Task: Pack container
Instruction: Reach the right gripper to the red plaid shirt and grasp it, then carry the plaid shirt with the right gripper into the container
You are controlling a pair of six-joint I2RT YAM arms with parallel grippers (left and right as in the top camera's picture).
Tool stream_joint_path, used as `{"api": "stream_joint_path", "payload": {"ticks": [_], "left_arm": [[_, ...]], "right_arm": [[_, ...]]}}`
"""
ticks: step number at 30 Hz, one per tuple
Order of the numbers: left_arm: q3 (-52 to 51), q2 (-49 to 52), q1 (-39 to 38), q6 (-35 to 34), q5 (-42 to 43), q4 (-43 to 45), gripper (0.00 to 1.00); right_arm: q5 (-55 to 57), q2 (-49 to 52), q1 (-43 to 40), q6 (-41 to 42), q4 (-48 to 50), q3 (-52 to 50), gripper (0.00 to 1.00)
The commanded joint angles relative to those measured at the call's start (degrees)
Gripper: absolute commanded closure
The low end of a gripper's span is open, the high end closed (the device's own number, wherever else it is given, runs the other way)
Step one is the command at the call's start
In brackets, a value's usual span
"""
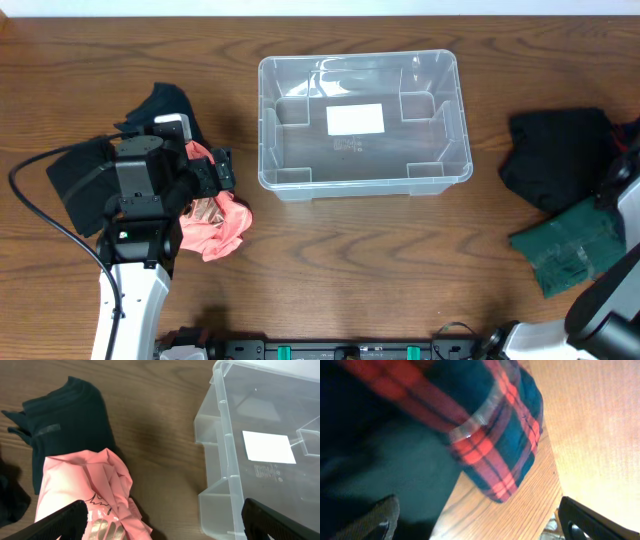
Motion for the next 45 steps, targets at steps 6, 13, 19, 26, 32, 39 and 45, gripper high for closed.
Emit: {"api": "stream_joint_path", "payload": {"ticks": [6,13,19,26,32,39,45], "left_arm": [[1.36,0.11,-0.02,0.24,-0.87,0.09,0.02],[1.36,0.11,-0.02,0.24,-0.87,0.11,0.02],[1.36,0.11,-0.02,0.24,-0.87,0.07,0.02],[1.36,0.11,-0.02,0.24,-0.87,0.09,0.02],[1.36,0.11,-0.02,0.24,-0.87,0.09,0.02],[1.36,0.11,-0.02,0.24,-0.87,0.09,0.02],[1.36,0.11,-0.02,0.28,-0.9,0.31,0.02]], "right_arm": [[-0.5,5.55,-4.68,-3.32,5.73,0.87,0.02],[-3.37,10.47,-6.51,-3.3,9.7,0.87,0.04],[-3.39,13.16,-7.41,-3.3,14.47,0.87,0.07],[-3.39,13.44,-7.58,-3.3,18.08,0.87,0.22],[-3.41,13.44,-7.58,0.02,18.23,0.87,0.51],[-3.41,13.44,-7.34,2.99,18.49,0.87,0.85],[-3.41,11.32,-4.61,2.97,18.69,0.94,0.99]]}}
